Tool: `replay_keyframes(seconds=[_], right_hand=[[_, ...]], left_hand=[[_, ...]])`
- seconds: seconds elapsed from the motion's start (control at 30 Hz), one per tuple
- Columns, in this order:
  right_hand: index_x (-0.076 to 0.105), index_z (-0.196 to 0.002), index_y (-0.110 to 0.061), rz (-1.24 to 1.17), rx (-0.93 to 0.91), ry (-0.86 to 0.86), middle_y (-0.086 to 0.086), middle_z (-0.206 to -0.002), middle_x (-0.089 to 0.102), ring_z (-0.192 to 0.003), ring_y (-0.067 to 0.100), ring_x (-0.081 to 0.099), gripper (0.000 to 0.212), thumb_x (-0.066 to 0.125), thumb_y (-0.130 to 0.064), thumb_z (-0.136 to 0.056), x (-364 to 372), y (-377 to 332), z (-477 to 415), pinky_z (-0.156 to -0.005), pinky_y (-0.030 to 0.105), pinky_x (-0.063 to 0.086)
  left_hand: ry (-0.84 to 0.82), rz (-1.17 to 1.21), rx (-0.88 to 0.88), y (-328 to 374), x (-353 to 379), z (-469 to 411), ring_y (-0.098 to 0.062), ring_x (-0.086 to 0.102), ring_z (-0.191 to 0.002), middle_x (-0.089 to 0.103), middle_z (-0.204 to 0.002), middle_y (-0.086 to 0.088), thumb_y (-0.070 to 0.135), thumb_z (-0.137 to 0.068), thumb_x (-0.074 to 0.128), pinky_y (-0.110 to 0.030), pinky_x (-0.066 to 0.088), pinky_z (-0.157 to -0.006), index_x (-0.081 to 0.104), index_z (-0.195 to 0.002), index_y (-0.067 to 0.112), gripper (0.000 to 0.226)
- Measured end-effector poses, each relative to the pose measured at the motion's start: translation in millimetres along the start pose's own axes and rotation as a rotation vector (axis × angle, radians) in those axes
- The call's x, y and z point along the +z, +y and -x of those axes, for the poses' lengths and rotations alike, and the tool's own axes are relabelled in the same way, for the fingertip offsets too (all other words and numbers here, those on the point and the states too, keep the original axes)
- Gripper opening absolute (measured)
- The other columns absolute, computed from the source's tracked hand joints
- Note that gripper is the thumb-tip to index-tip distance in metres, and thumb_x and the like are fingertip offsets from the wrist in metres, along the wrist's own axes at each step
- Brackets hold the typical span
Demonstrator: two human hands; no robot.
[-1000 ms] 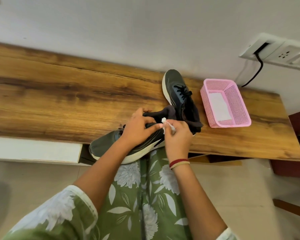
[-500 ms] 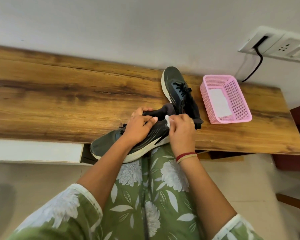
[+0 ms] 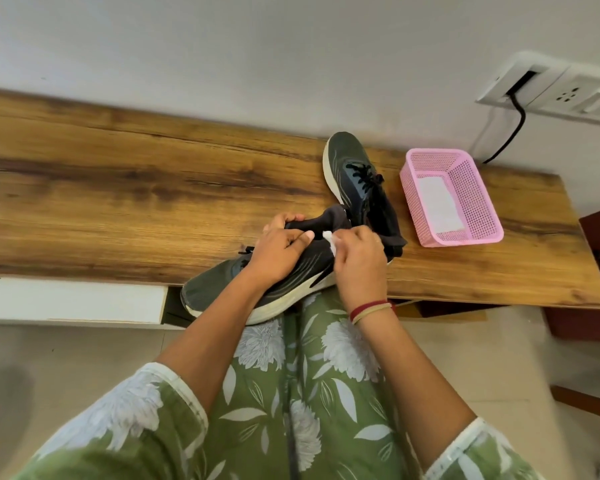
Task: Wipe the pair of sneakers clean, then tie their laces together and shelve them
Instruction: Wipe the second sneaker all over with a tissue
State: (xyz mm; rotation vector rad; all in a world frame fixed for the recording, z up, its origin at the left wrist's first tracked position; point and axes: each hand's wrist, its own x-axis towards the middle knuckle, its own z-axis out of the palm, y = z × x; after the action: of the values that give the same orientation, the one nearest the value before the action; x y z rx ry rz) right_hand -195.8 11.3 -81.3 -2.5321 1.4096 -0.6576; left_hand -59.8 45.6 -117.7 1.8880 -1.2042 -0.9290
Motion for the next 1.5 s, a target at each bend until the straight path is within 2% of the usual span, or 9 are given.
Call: replay_keyframes(seconds=[0.13,0.53,0.67,0.8,0.87,1.07,1.23,1.4,1.5], right_hand=[[0.068,-0.083,-0.006,-0.016,-0.195,-0.067,0.011,-0.074,0.055,-0.067,0.029,0.052,0.029,0.041,-0.016,-0.087,3.0,-8.5,9.7,-0.057,0.036,0.043],[0.069,-0.088,-0.005,0.009,0.035,-0.079,0.014,-0.081,0.058,-0.076,0.031,0.055,0.014,0.055,-0.002,-0.084,-8.1,4.2,1.2,-0.065,0.036,0.044],[0.070,-0.088,-0.010,-0.199,-0.150,-0.225,0.006,-0.083,0.059,-0.077,0.022,0.056,0.023,0.046,-0.009,-0.086,-6.4,-18.4,27.0,-0.068,0.033,0.046],[0.069,-0.099,-0.020,-0.533,0.388,0.107,-0.007,-0.096,0.059,-0.087,-0.010,0.053,0.017,0.061,-0.009,-0.088,-31.0,10.2,4.1,-0.078,0.015,0.045],[0.069,-0.104,-0.019,-0.557,0.522,0.144,-0.004,-0.102,0.062,-0.087,-0.008,0.055,0.018,0.063,-0.013,-0.088,-34.9,19.9,-6.2,-0.080,0.013,0.048],[0.071,-0.104,-0.011,-0.296,0.370,-0.075,0.011,-0.099,0.061,-0.090,0.023,0.058,0.020,0.057,-0.017,-0.091,-19.8,14.2,-6.2,-0.081,0.031,0.045],[0.071,-0.104,-0.009,-0.269,0.193,-0.102,0.010,-0.091,0.059,-0.084,0.023,0.057,0.020,0.057,-0.010,-0.089,-19.5,9.2,1.3,-0.075,0.029,0.043],[0.071,-0.101,-0.011,-0.218,0.255,-0.078,0.011,-0.098,0.063,-0.093,0.027,0.058,0.020,0.055,-0.007,-0.089,-19.0,6.6,-13.4,-0.082,0.034,0.043],[0.071,-0.098,-0.009,-0.108,0.048,-0.144,0.013,-0.092,0.064,-0.088,0.032,0.056,0.020,0.053,-0.007,-0.090,-11.7,-7.8,0.8,-0.077,0.038,0.044]], left_hand=[[-0.011,0.012,0.017,-2.5,0.9,-1.6,-0.026,0.039,-0.125,0.043,-0.138,-0.003,0.029,-0.097,0.052,-0.039,0.030,-0.108,0.074,-0.099,0.006,0.032],[-0.005,0.085,0.020,-9.4,3.1,-3.5,-0.024,0.042,-0.124,0.044,-0.131,0.004,0.029,-0.096,0.054,-0.046,0.032,-0.107,0.074,-0.085,0.009,0.031],[-0.011,0.139,0.027,-10.4,3.8,-1.4,-0.024,0.044,-0.123,0.040,-0.121,0.011,0.046,-0.085,0.049,-0.047,0.033,-0.107,0.071,-0.078,0.014,0.040],[-0.060,0.105,0.066,-13.3,1.2,-0.8,-0.021,0.042,-0.124,0.040,-0.123,0.011,0.049,-0.086,0.043,-0.043,0.032,-0.108,0.074,-0.089,0.013,0.048],[-0.101,0.097,0.067,-15.8,0.2,-2.4,-0.020,0.041,-0.125,0.039,-0.124,0.010,0.045,-0.092,0.045,-0.044,0.031,-0.109,0.074,-0.095,0.012,0.045],[-0.110,0.110,0.051,-16.9,0.1,-6.1,-0.019,0.042,-0.125,0.039,-0.124,0.007,0.049,-0.088,0.041,-0.039,0.032,-0.108,0.073,-0.097,0.012,0.050],[-0.088,0.083,0.055,-11.3,2.1,-0.4,-0.010,0.045,-0.117,0.042,-0.120,0.009,0.070,-0.069,0.052,-0.030,0.035,-0.099,0.059,-0.063,0.037,0.035],[-0.096,0.085,0.033,-12.0,0.5,-7.1,-0.011,0.044,-0.119,0.041,-0.117,0.005,0.059,-0.075,0.054,-0.032,0.034,-0.105,0.064,-0.063,0.026,0.036],[-0.059,0.016,0.061,-17.3,4.9,-5.4,-0.008,0.046,-0.115,0.042,-0.117,0.007,0.071,-0.073,0.047,-0.030,0.037,-0.098,0.067,-0.065,0.016,0.059]])
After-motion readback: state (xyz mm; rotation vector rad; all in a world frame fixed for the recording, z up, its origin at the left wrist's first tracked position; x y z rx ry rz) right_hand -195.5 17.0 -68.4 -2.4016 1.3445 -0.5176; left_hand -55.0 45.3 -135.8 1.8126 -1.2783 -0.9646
